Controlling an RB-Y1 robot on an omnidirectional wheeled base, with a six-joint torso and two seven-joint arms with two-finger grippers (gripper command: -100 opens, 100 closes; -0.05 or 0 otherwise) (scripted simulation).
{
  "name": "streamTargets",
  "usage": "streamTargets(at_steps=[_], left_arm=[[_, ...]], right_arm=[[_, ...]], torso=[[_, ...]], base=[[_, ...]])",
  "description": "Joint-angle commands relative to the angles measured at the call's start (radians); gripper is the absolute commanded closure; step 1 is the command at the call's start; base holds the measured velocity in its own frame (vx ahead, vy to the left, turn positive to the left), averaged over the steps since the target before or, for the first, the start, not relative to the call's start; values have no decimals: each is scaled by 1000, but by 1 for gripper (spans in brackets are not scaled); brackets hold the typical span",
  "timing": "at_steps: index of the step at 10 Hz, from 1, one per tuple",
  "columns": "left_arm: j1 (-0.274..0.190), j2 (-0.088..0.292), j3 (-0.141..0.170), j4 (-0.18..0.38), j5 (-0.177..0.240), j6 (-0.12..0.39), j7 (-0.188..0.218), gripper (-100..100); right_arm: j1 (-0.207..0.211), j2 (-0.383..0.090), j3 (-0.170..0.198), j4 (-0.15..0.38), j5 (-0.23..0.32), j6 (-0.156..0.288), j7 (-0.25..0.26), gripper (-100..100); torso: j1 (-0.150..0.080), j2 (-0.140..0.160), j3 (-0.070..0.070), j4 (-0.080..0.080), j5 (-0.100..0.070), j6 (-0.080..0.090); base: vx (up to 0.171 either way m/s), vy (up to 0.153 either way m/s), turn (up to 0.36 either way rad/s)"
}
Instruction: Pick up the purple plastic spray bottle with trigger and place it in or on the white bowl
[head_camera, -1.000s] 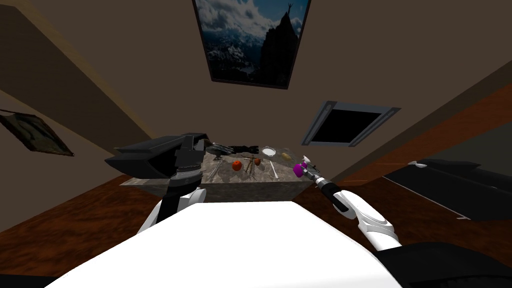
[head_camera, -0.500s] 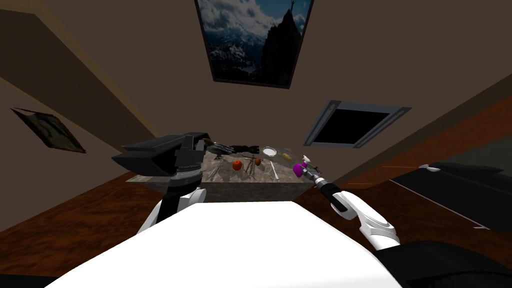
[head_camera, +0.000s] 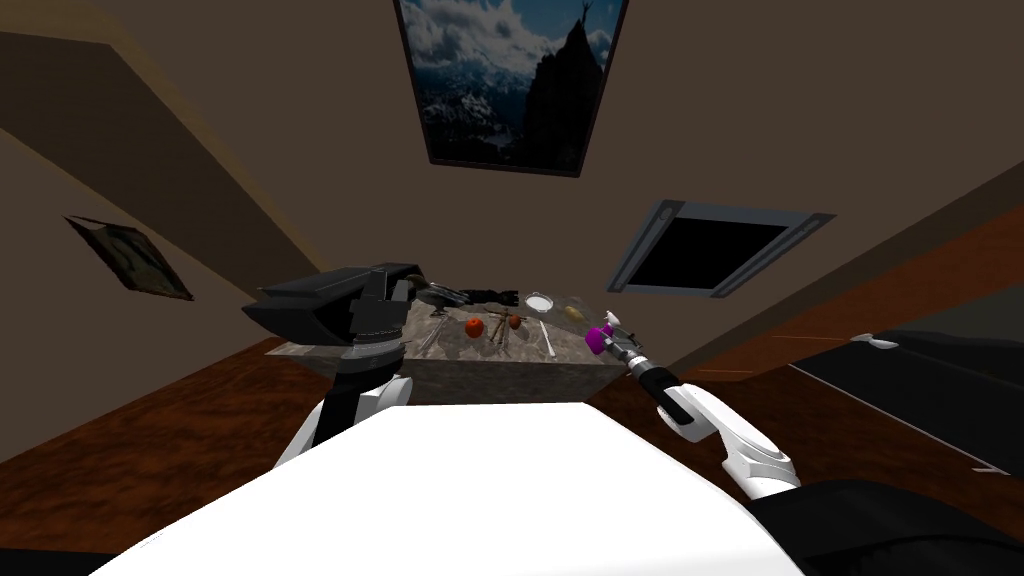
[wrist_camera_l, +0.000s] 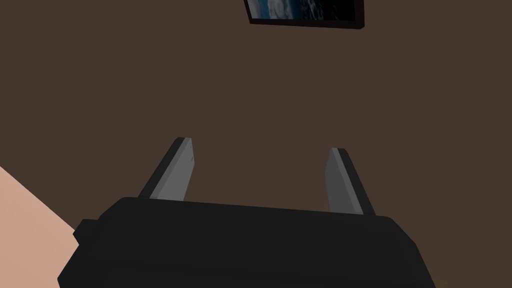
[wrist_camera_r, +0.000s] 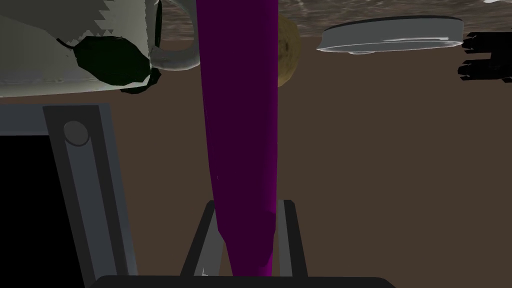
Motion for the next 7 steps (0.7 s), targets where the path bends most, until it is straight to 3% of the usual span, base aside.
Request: streamTargets(at_steps=[1,4,5,6,7], left_arm=[[0,0,0,0,0,0,0,0],[0,0,0,0,0,0,0,0],[0,0,0,0,0,0,0,0],[0,0,0,0,0,0,0,0],[0,0,0,0,0,0,0,0]], right_arm=[[6,-4,8,-10,-32,18,23,100],[34,-18,39,-56,-120,81,104,100],[34,-18,39,-56,-130,81,104,100],[49,-25,54,-78,-169,112,144,100],[49,-25,54,-78,-180,112,144,100]], torso=[[0,0,0,0,0,0],[0,0,0,0,0,0],[0,0,0,0,0,0],[0,0,0,0,0,1],[0,0,0,0,0,0]], base=[[-28,-29,33],[-26,-32,40],[-26,-28,36],[-32,-31,53],[-29,-23,33]])
